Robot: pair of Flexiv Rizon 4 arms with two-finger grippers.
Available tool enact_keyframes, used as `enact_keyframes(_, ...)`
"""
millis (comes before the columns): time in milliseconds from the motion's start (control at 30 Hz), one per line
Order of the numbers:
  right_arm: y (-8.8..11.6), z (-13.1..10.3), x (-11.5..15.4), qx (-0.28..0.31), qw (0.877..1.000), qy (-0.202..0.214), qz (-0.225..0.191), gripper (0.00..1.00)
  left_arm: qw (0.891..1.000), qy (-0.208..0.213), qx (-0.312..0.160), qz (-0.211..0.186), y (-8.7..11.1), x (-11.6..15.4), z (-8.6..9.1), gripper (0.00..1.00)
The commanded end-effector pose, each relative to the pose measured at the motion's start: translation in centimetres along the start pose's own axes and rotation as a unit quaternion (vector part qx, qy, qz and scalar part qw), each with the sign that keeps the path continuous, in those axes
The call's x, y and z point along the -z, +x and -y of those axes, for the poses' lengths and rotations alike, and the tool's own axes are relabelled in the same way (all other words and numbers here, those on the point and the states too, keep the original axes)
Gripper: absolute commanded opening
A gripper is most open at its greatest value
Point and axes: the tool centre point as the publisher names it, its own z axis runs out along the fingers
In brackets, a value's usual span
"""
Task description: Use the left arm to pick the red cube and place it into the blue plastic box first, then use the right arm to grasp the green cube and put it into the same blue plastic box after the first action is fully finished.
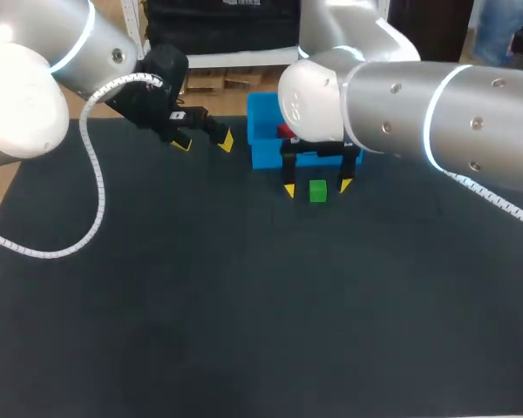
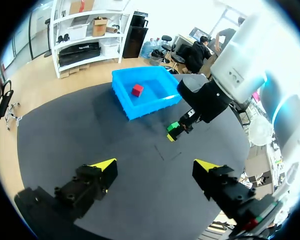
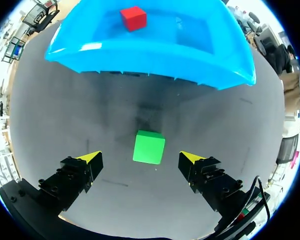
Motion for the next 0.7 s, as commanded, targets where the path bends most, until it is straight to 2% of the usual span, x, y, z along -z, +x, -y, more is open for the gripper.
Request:
enact_keyframes(33, 0.2, 0.0, -0.6, 0.000, 1.000, 0.001, 0.003, 1.00, 1.000, 0.002, -0.001, 0.002, 0.1, 0.1, -0.1, 1.00)
enact_keyframes(700, -1.5, 0.3, -2.2, 0.000, 1.000, 0.010, 0.004, 1.00, 1.000, 0.002, -0.001, 0.002, 0.1, 0.1, -0.1, 1.00)
